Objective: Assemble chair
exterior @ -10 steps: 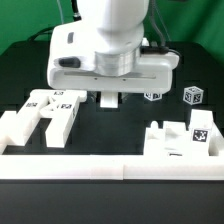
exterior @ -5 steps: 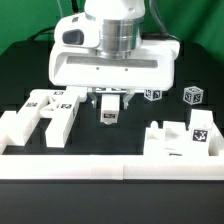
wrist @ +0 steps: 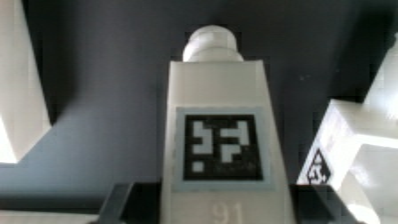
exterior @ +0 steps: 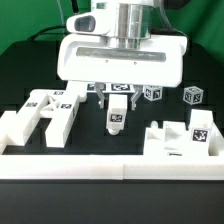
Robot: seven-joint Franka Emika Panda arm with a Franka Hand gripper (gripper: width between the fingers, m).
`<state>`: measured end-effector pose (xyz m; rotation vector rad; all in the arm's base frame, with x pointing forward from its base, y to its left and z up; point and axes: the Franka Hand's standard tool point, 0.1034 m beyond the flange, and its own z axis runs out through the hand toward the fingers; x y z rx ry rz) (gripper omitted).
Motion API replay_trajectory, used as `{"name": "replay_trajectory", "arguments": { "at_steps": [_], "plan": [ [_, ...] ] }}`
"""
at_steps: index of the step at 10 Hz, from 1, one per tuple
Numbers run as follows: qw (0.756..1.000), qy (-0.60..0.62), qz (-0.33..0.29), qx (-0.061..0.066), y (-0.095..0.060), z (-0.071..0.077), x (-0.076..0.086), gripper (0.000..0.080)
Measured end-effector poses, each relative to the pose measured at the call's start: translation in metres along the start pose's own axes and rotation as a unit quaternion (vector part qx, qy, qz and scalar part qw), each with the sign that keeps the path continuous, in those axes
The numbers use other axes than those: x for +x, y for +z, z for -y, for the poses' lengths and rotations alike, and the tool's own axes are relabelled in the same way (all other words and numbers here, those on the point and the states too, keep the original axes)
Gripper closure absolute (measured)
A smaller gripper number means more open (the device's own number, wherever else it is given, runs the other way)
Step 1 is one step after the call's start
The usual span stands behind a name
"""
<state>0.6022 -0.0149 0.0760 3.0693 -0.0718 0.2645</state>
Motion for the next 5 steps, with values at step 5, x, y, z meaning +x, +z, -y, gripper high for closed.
{"name": "replay_trajectory", "arguments": {
  "at_steps": [5],
  "plan": [
    [1.0,-0.004,-0.004,0.007,-0.022,0.018,0.021,0.0509]
  ]
}}
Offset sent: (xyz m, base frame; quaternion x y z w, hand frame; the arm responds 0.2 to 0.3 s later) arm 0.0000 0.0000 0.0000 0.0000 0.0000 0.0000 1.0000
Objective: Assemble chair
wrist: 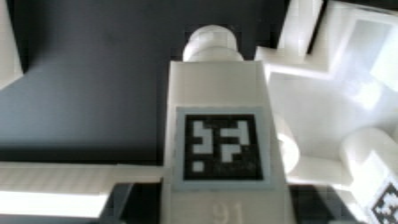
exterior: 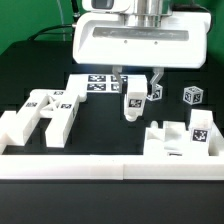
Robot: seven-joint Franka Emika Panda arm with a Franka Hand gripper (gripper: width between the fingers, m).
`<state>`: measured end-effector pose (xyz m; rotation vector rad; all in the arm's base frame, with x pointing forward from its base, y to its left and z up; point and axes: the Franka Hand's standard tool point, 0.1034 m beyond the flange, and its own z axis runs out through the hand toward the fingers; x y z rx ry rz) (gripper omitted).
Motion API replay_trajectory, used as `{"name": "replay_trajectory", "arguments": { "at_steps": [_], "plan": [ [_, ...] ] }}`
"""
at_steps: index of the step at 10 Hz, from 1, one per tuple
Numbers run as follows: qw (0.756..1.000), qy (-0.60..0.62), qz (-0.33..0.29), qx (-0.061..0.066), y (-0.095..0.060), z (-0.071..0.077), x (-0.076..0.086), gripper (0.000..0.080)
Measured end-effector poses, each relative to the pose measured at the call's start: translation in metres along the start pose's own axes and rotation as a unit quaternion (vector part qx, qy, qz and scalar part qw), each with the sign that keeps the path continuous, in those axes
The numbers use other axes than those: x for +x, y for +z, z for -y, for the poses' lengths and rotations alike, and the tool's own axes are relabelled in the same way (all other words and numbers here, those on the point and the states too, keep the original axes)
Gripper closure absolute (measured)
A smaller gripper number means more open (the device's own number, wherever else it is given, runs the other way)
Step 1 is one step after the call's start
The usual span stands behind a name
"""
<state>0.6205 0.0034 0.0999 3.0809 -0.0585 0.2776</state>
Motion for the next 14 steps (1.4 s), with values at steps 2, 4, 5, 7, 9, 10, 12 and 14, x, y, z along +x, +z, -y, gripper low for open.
{"name": "replay_trajectory", "arguments": {
  "at_steps": [2,4,5,7,9,10,12,14],
  "plan": [
    [1.0,-0.001,0.0,0.0,0.0,0.001,0.001,0.0509],
    [1.0,-0.007,0.003,0.005,-0.014,0.013,0.025,0.0509],
    [1.0,-0.007,-0.001,0.009,-0.024,0.021,0.041,0.0509],
    [1.0,-0.001,-0.019,0.011,-0.028,0.031,0.047,0.0509],
    [0.999,-0.001,-0.051,0.012,-0.028,0.031,0.053,0.0509],
    [0.996,-0.003,-0.092,0.011,-0.027,0.03,0.056,0.0509],
    [0.995,-0.006,-0.103,0.01,-0.022,0.029,0.056,0.0509],
    [0.995,-0.004,-0.096,0.008,-0.017,0.034,0.065,0.0509]
  ]
}}
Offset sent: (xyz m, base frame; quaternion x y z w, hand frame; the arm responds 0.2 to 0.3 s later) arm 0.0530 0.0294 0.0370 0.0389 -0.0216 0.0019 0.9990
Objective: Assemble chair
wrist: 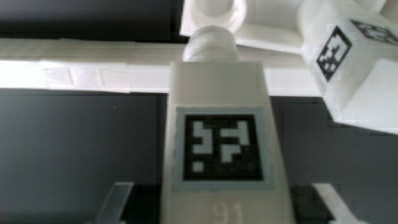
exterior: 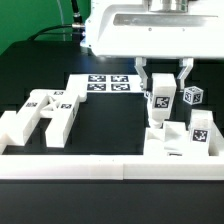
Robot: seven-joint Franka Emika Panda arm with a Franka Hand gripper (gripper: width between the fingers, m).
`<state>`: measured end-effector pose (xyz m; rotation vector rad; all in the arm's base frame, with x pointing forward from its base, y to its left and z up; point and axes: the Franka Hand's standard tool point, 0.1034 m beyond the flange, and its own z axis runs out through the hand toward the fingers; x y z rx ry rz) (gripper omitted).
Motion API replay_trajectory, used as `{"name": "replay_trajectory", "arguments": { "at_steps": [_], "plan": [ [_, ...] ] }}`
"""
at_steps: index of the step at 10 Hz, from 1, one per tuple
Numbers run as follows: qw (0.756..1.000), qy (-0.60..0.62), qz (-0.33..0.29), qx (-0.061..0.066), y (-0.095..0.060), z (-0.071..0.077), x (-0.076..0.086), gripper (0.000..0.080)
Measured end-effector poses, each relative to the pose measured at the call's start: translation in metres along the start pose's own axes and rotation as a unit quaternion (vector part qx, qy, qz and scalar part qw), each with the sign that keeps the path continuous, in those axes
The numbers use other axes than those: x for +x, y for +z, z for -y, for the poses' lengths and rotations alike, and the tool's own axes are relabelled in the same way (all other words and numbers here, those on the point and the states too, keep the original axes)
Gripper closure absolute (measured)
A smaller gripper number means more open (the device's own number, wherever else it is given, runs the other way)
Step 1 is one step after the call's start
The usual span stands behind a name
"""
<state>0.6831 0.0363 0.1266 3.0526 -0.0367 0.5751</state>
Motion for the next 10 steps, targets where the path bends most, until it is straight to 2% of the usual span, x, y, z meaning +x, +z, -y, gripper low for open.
{"name": "replay_trajectory", "arguments": {
  "at_steps": [4,6,8,10],
  "plan": [
    [1.0,-0.002,0.001,0.0,0.003,0.001,-0.001,0.0509],
    [1.0,-0.007,0.0,-0.003,0.019,0.002,-0.008,0.0509],
    [1.0,-0.012,-0.011,-0.004,0.019,-0.004,-0.006,0.0509],
    [1.0,-0.013,-0.019,-0.004,0.019,-0.003,-0.006,0.0509]
  ]
}}
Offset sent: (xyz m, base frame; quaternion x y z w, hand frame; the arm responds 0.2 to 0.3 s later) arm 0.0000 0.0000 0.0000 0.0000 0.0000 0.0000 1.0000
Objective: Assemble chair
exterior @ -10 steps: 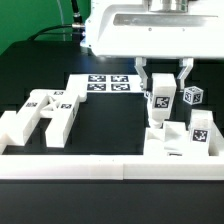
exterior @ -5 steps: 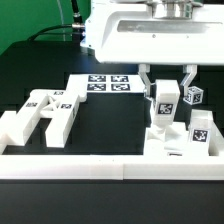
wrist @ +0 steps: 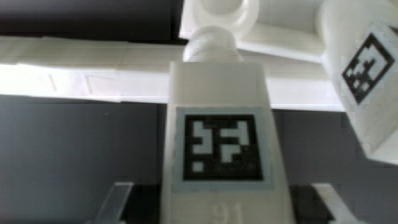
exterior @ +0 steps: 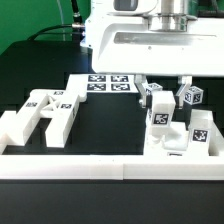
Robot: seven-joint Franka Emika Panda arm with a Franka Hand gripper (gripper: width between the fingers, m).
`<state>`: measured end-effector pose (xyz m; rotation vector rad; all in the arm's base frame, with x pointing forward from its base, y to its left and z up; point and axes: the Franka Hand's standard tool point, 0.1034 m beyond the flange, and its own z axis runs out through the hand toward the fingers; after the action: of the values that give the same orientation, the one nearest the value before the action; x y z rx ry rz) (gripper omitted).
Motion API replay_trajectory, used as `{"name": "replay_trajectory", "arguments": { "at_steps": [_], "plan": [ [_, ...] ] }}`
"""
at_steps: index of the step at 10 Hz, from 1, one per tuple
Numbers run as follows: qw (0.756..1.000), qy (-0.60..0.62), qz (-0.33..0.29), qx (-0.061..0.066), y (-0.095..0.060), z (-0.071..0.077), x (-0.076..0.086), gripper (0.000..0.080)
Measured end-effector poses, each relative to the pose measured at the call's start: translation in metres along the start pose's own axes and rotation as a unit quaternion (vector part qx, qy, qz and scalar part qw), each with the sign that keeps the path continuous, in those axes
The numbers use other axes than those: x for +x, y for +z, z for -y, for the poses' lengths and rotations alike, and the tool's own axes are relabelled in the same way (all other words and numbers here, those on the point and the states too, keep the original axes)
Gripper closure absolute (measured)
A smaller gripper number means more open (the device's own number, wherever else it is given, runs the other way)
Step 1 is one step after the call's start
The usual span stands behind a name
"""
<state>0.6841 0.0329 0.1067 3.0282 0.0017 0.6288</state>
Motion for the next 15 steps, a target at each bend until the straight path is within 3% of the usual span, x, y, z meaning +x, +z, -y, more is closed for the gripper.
{"name": "replay_trajectory", "arguments": {
  "at_steps": [15],
  "plan": [
    [1.0,-0.006,0.003,-0.002,0.018,0.004,-0.014,0.0509]
  ]
}}
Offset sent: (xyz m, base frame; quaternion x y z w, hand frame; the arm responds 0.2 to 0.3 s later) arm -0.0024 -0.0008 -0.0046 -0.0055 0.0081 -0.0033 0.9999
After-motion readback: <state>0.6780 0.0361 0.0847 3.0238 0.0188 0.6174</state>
